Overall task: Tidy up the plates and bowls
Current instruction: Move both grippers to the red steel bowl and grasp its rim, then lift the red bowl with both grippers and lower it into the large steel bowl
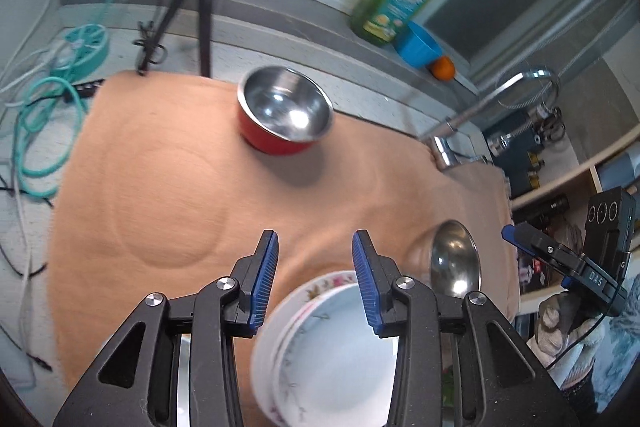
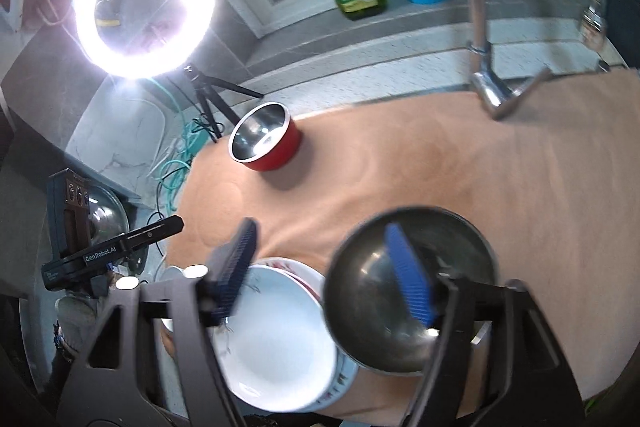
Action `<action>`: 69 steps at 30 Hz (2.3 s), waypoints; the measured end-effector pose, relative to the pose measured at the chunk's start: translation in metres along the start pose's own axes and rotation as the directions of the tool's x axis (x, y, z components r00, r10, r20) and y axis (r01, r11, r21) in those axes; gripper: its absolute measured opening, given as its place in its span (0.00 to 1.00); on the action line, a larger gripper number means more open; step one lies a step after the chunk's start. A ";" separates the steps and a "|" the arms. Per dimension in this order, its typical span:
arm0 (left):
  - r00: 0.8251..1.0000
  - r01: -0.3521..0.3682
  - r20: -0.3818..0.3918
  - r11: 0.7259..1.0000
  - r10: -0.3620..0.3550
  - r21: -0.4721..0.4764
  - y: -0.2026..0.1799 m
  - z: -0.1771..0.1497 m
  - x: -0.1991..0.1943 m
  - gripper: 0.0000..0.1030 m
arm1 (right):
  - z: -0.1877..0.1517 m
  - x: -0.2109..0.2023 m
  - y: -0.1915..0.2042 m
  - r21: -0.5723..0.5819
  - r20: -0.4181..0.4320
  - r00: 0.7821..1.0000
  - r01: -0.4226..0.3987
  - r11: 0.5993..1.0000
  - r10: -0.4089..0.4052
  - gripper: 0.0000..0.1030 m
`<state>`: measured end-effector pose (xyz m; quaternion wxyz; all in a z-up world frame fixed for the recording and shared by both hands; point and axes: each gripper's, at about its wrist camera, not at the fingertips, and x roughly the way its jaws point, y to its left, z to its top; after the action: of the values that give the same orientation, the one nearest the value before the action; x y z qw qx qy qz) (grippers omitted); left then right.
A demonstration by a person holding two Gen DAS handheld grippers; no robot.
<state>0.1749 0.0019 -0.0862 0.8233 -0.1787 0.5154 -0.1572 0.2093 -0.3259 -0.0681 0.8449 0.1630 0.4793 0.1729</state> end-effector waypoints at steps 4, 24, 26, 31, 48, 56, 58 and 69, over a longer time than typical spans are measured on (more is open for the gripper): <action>0.999 -0.025 0.031 0.999 0.026 -0.032 0.021 0.010 -0.012 0.36 | 0.011 0.013 0.018 -0.021 0.005 1.000 -0.012 1.000 0.012 0.77; 1.000 -0.003 0.003 0.999 0.003 -0.046 0.051 0.080 0.030 0.36 | 0.067 0.099 0.051 -0.003 -0.051 0.998 -0.032 0.999 0.032 0.77; 1.000 -0.009 -0.007 0.999 0.008 -0.048 0.052 0.087 0.039 0.36 | 0.072 0.110 0.049 0.002 -0.065 0.997 -0.029 1.000 0.029 0.76; 0.999 -0.015 -0.041 0.998 0.013 -0.062 0.056 0.099 0.065 0.36 | 0.081 0.141 0.043 0.029 -0.108 0.994 -0.027 0.999 0.030 0.72; 0.996 -0.022 -0.093 0.994 0.012 -0.107 0.073 0.119 0.105 0.33 | 0.097 0.212 0.031 0.105 -0.206 0.978 -0.022 0.994 0.043 0.46; 0.994 -0.028 -0.107 0.995 0.018 -0.094 0.073 0.120 0.114 0.23 | 0.099 0.224 0.027 0.119 -0.219 0.975 -0.005 0.993 0.032 0.26; 0.993 -0.029 -0.114 0.995 0.019 -0.094 0.074 0.120 0.116 0.19 | 0.099 0.225 0.026 0.120 -0.222 0.975 -0.006 0.993 0.033 0.23; 0.993 -0.045 -0.112 0.998 0.039 -0.047 0.062 0.118 0.118 0.09 | 0.096 0.227 0.029 0.128 -0.229 0.973 -0.015 0.992 0.044 0.09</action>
<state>0.3357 0.0205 -0.1606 0.7918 -0.1790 0.5677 -0.1369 0.3975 -0.2091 -0.1799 0.7688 0.2017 0.5817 0.1727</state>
